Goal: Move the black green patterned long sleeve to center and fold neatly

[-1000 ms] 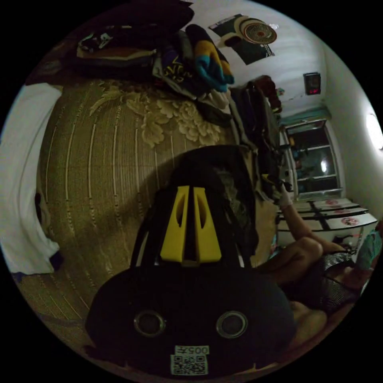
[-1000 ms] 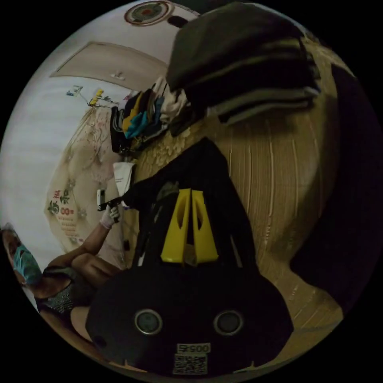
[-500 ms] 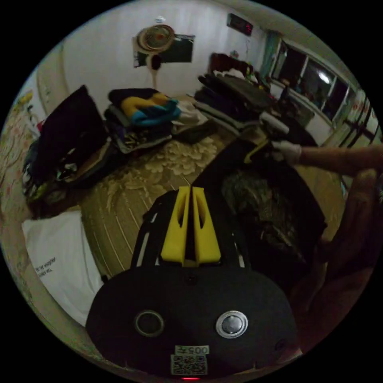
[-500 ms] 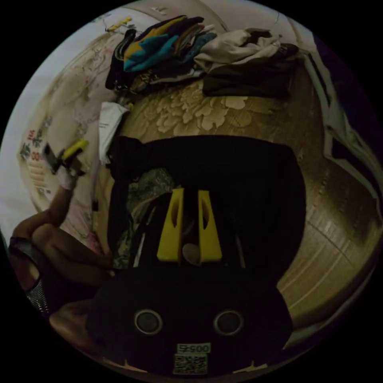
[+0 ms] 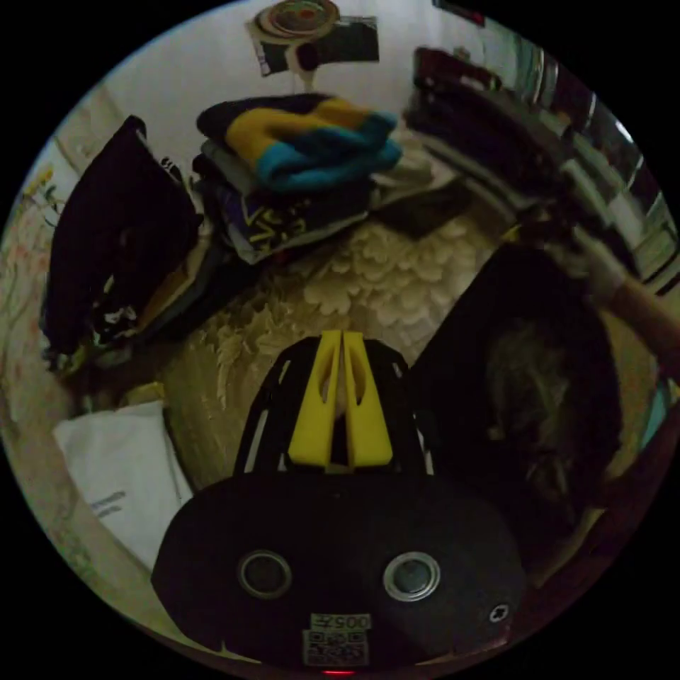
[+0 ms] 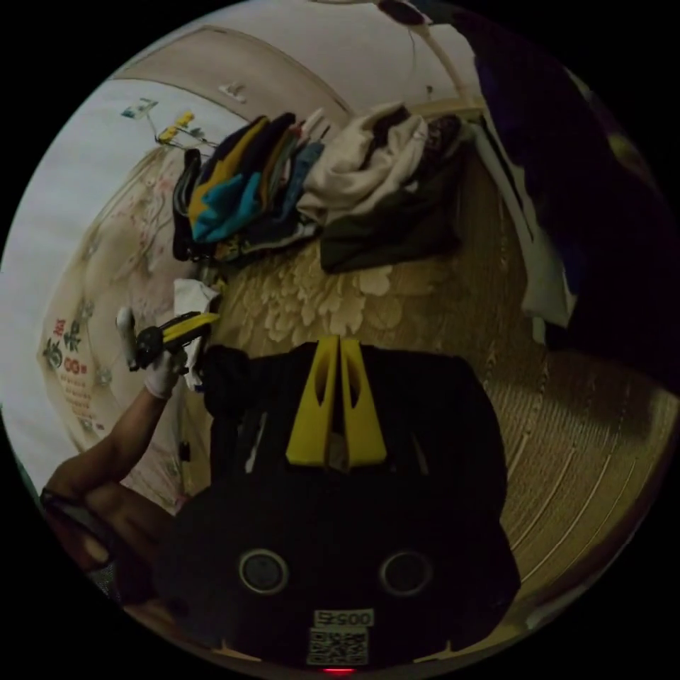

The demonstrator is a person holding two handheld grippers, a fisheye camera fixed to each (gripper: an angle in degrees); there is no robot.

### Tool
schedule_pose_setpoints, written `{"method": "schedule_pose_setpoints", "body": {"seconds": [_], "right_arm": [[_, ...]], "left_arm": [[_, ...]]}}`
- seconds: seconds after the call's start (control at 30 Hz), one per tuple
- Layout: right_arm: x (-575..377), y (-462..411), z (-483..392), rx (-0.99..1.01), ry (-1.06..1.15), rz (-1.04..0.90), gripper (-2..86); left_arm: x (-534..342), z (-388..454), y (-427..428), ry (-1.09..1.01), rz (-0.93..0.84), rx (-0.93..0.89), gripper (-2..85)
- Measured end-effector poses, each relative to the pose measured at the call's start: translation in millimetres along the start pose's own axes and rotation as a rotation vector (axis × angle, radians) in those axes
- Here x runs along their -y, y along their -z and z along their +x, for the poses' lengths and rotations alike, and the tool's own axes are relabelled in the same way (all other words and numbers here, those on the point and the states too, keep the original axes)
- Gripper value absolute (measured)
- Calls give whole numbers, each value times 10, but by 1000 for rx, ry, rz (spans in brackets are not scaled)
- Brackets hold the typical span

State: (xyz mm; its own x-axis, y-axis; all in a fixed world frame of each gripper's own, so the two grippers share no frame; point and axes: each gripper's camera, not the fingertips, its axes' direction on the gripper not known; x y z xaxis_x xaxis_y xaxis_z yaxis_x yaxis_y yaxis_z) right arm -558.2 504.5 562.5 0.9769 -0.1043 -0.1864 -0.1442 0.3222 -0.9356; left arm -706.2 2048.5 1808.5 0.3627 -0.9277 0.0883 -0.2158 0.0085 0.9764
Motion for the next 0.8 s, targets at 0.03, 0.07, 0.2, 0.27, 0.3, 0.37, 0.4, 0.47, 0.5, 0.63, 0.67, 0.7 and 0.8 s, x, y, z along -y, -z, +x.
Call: {"method": "schedule_pose_setpoints", "body": {"seconds": [0.03, 0.07, 0.2, 0.27, 0.3, 0.37, 0.4, 0.47, 0.5, 0.63, 0.67, 0.7, 0.8], "right_arm": [[34, -24, -17, -4, 24, 12, -5], [43, -39, -28, -6, 40, 12, -3], [-3, -204, -99, -67, 196, -18, 65], [-12, -330, -101, -88, 224, -51, 87], [0, -442, -101, -105, 237, -86, 91], [38, -631, -118, -185, 267, -145, 84], [69, -713, -140, -262, 282, -139, 72], [155, -798, -145, -343, 268, -154, 32], [220, -806, -139, -319, 264, -139, 21], [533, -745, -32, -188, 183, -11, 14], [580, -748, -6, -159, 166, 6, 21], [662, -775, 44, -113, 131, 34, 35], [742, -888, 133, -97, 79, 105, 76]], "left_arm": [[-73, 41, 90, -32, 87, -112, 20], [-183, 170, 159, -112, 139, -186, 31], [-590, 740, 65, -334, 102, -132, 102], [-764, 1063, -216, -453, 4, -68, 94], [-781, 1116, -286, -469, -15, -59, 87], [-779, 1220, -531, -482, -75, -2, 52], [-763, 1223, -586, -480, -97, 17, 49], [-671, 1122, -653, -448, -143, -46, 37], [-644, 1067, -634, -424, -135, -70, 35], [-478, 434, -440, -137, 16, -228, 21], [-458, 186, -448, 15, 56, -264, 16], [-459, 71, -472, 86, 66, -288, 11], [-611, -289, -607, 333, 119, -299, -2]]}}
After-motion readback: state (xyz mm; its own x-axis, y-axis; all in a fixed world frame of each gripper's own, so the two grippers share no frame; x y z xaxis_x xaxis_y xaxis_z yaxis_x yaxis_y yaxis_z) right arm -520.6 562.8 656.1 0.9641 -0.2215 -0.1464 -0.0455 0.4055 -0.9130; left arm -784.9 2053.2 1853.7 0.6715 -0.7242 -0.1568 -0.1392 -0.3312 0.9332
